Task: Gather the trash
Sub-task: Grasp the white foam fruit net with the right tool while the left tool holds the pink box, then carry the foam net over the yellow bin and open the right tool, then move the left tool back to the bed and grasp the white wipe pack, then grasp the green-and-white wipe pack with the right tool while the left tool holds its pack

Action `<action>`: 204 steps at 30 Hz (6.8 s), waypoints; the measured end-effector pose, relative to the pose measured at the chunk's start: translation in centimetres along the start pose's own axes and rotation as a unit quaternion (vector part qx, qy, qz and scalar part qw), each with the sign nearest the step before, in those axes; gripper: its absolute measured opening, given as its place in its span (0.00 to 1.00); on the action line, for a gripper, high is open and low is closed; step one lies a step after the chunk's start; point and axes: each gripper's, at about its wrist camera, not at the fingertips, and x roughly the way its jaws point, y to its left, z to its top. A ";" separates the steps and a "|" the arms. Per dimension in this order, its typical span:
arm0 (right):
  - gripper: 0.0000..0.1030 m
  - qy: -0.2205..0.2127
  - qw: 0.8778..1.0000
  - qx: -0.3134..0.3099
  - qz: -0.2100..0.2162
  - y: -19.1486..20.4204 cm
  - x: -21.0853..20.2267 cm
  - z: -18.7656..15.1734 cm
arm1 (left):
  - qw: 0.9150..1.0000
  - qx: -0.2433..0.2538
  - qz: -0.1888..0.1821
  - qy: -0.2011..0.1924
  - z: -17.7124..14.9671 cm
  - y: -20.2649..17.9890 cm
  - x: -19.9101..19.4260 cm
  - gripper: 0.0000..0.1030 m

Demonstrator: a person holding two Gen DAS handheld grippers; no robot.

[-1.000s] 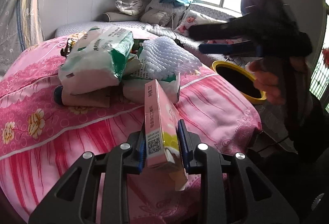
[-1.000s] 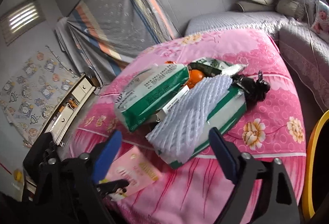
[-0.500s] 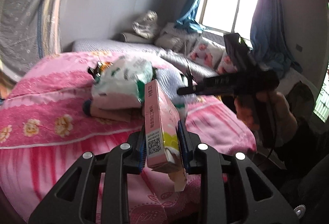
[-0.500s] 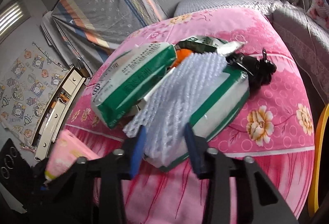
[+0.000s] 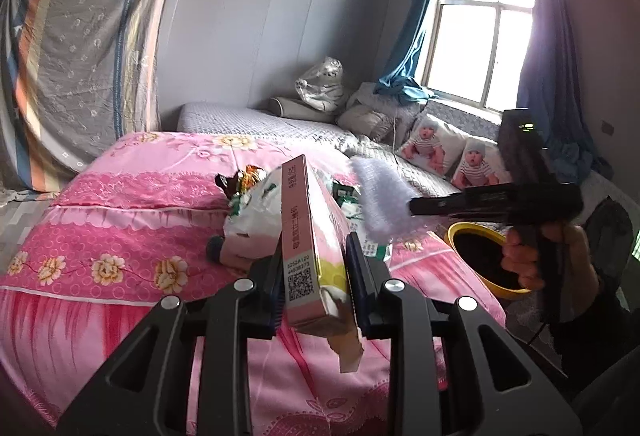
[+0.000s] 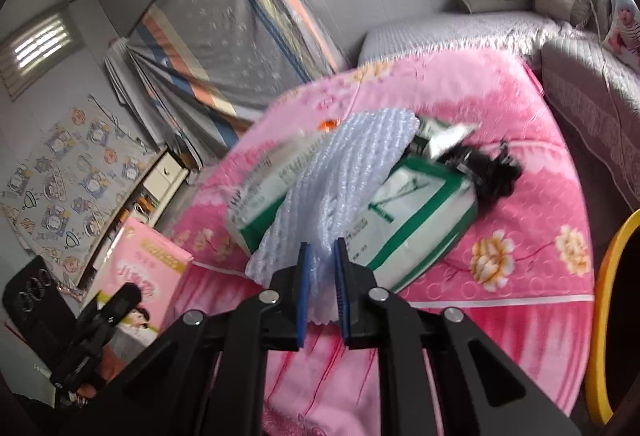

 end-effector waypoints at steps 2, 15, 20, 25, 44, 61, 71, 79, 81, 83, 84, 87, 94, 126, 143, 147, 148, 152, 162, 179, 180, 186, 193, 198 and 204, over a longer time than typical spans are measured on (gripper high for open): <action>0.11 -0.013 1.000 0.000 -0.005 -0.5 -1.5 0.1 | 1.000 0.003 0.004 -0.001 0.2 -0.2 0.1 0.25; 0.11 -0.124 0.986 0.072 -0.082 -8.4 -12.0 -1.6 | 0.999 0.026 -0.040 0.017 3.6 -4.9 4.3 0.25; 0.11 -0.169 0.972 0.099 -0.128 -12.2 -15.9 -3.1 | 0.995 0.050 -0.077 0.040 4.8 -8.8 8.3 0.25; 0.11 -0.187 0.958 0.115 -0.185 -15.4 -17.8 -5.0 | 0.987 0.074 -0.125 0.073 5.5 -13.8 13.7 0.26; 0.11 -0.149 0.911 0.169 -0.345 -22.2 -17.7 -10.3 | 0.957 0.149 -0.179 0.174 2.2 -26.4 28.8 0.26; 0.13 -0.127 0.886 0.213 -0.391 -25.5 -18.1 -12.7 | 0.945 0.131 -0.207 0.216 0.4 -30.8 34.0 0.35; 0.46 -0.158 0.878 0.226 -0.391 -25.0 -19.5 -13.2 | 0.961 0.041 -0.206 0.177 2.8 -27.3 31.2 0.92; 0.60 -0.196 0.891 0.205 -0.355 -22.5 -20.1 -12.1 | 0.958 -0.016 -0.264 0.113 9.1 -23.3 24.8 0.92; 0.62 -0.201 0.898 0.192 -0.342 -21.5 -19.9 -11.6 | 0.962 -0.019 -0.262 0.078 11.0 -22.0 22.5 0.92; 0.65 -0.202 0.904 0.183 -0.330 -20.6 -19.5 -11.0 | 0.969 -0.017 -0.242 0.037 13.0 -19.9 19.8 0.92; 0.66 -0.201 0.907 0.178 -0.325 -20.2 -19.2 -10.7 | 0.974 -0.015 -0.226 0.015 13.9 -18.6 18.3 0.92; 0.69 -0.197 0.916 0.163 -0.310 -18.9 -18.1 -9.8 | 0.982 -0.005 -0.184 -0.028 15.4 -14.8 14.8 0.92; 0.72 -0.181 0.933 0.133 -0.281 -16.7 -15.5 -8.5 | 0.995 0.068 -0.008 -0.068 14.0 -5.8 8.9 0.92; 0.74 -0.107 0.959 0.093 -0.247 -14.2 -7.1 -6.1 | 0.960 0.260 0.076 0.067 0.0 -0.6 14.8 0.92; 0.74 -0.101 0.972 0.093 -0.189 -12.9 -6.8 -6.0 | 0.961 0.262 0.048 0.079 0.4 0.6 17.3 0.30; 0.75 -0.072 0.989 0.109 -0.069 -11.9 -5.5 -5.4 | 0.971 0.223 0.037 0.072 1.3 1.8 16.9 0.26; 0.78 -0.062 0.991 0.112 -0.040 -11.6 -5.0 -5.2 | 0.974 0.213 0.033 0.070 1.4 2.0 16.7 0.26; 0.88 -0.018 0.979 0.154 0.130 -10.7 -2.2 -4.6 | 0.981 0.182 0.030 0.061 1.8 2.5 15.5 0.25; 0.93 0.016 0.959 0.225 0.170 -11.3 3.3 -2.9 | 0.989 0.140 0.028 0.027 2.0 2.3 12.4 0.25; 0.84 0.009 0.973 0.213 0.083 -14.6 8.1 1.7 | 0.993 0.121 0.003 0.004 2.3 1.4 10.9 0.25; 0.82 0.013 0.973 0.214 0.082 -14.8 8.4 1.9 | 0.993 0.118 0.002 0.003 2.3 1.6 10.8 0.25; 0.82 0.028 0.975 0.208 0.070 -15.2 10.7 2.7 | 0.994 0.112 -0.001 0.006 2.2 1.8 11.0 0.25; 0.81 0.041 0.975 0.202 0.086 -14.1 12.0 3.5 | 0.994 0.106 -0.003 0.008 2.0 2.0 11.1 0.25; 0.57 0.071 0.985 0.154 0.035 -12.1 14.2 3.9 | 0.995 0.101 -0.001 0.010 2.2 2.1 11.2 0.25; 0.27 0.084 0.990 0.112 0.011 -10.2 14.9 3.5 | 0.996 0.094 0.010 0.003 2.5 2.1 10.6 0.25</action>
